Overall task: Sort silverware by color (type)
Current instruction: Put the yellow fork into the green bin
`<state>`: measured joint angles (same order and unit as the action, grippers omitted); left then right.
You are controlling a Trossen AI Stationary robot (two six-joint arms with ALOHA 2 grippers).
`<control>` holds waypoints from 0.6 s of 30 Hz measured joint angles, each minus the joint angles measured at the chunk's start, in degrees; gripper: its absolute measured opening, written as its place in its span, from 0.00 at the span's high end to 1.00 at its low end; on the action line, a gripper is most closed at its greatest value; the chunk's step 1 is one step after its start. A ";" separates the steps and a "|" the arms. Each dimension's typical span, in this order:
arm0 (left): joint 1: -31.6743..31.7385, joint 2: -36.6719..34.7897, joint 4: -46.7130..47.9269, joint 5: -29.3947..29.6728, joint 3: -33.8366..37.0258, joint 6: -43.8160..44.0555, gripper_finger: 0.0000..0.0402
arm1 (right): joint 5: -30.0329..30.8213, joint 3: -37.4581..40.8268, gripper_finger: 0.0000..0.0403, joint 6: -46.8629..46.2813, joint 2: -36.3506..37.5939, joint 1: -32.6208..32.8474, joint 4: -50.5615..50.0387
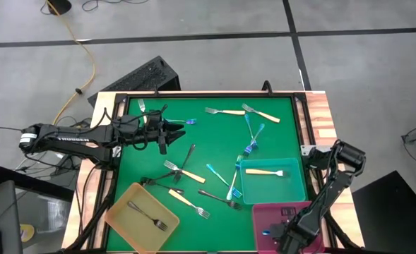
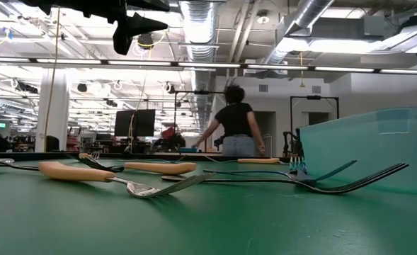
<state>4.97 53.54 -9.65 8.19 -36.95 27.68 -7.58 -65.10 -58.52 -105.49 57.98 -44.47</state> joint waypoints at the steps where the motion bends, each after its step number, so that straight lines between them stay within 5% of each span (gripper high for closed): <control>1: 0.00 0.00 0.00 0.00 0.00 0.00 0.62 | 0.05 0.06 0.59 0.01 0.33 0.02 -0.08; 18: 0.00 0.00 0.31 0.00 0.00 0.01 0.62 | -0.75 0.06 0.51 0.02 2.40 -0.50 -1.77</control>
<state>4.97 53.54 -9.34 8.19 -36.95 27.69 -8.33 -65.04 -58.50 -103.09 57.48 -46.24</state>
